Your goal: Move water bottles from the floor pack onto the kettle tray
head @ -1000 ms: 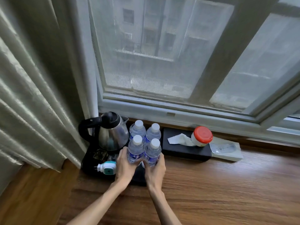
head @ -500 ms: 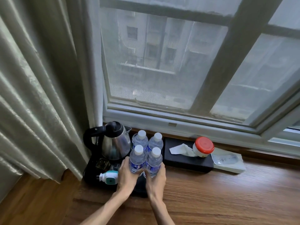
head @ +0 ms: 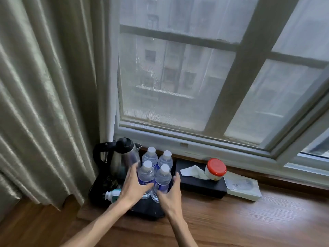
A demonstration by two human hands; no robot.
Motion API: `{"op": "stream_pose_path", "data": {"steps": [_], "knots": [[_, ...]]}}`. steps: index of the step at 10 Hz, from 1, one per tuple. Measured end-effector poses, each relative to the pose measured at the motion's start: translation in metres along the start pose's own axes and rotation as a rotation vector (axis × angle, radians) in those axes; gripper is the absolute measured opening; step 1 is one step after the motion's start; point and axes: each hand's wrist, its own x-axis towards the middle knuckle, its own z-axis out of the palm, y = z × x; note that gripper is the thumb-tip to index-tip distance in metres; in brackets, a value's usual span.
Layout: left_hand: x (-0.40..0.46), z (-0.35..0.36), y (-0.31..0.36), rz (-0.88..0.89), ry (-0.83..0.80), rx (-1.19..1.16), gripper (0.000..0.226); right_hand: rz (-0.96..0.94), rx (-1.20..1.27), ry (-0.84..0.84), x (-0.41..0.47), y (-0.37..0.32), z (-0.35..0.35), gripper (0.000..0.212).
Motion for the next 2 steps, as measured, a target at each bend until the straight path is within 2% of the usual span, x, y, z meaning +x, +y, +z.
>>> {"op": "stream_pose_path", "data": {"steps": [1,2], "knots": [[0.0,-0.021,0.04,0.122,0.028,0.035,0.093,-0.103,0.029,-0.006,-0.008,-0.037,-0.037,0.1],[0.003,-0.043,0.104,0.239,0.042,0.073,0.081,-0.225,-0.003,0.02,-0.012,-0.088,-0.086,0.096]]}}
